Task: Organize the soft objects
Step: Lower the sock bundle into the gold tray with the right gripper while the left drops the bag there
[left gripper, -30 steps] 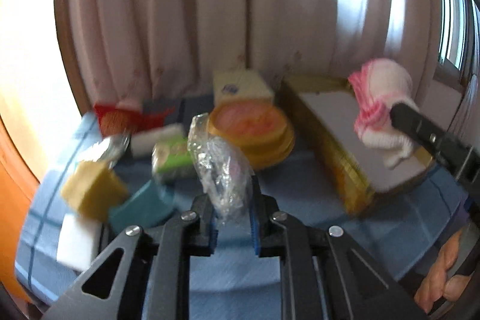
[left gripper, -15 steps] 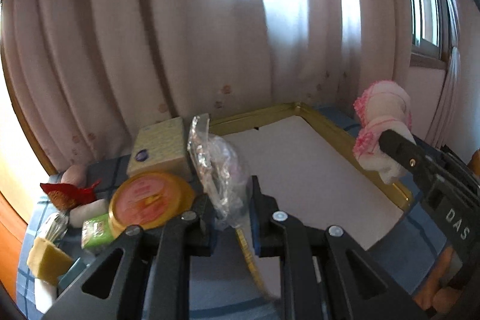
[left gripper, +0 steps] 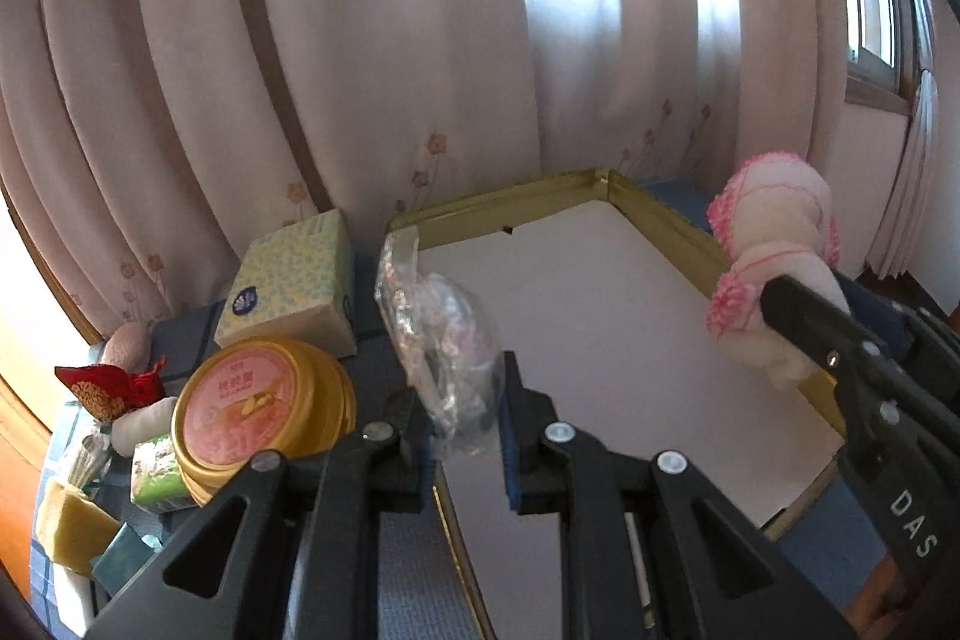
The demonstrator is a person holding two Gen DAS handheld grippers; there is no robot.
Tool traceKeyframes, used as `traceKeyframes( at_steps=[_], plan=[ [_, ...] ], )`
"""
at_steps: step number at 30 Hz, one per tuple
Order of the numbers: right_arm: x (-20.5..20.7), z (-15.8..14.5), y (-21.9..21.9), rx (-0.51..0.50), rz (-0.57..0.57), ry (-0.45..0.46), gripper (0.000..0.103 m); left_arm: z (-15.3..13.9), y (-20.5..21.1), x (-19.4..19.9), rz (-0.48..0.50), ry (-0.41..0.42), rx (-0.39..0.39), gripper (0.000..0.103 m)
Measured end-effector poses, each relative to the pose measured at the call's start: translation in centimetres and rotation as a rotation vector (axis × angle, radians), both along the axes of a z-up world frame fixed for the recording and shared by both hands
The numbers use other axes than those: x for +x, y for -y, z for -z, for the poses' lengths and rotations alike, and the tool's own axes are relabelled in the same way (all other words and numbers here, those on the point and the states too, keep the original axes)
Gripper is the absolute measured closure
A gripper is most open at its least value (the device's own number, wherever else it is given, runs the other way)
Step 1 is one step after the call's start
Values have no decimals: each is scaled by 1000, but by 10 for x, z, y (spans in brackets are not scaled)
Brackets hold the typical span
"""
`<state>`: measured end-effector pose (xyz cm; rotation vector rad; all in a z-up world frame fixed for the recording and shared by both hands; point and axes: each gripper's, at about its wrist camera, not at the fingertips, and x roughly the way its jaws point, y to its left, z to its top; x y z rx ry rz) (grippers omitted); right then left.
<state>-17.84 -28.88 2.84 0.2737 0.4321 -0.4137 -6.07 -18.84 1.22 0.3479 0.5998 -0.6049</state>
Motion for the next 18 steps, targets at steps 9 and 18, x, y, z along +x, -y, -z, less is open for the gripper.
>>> traceKeyframes(
  at_steps=[9,18],
  plan=[
    [3,3,3,9,1,-9,62,6,1,4,-31,7,24,82],
    [-5,-2,-4,-8,22,33,45,-3,-10,0,-73,67,7,38]
  ],
)
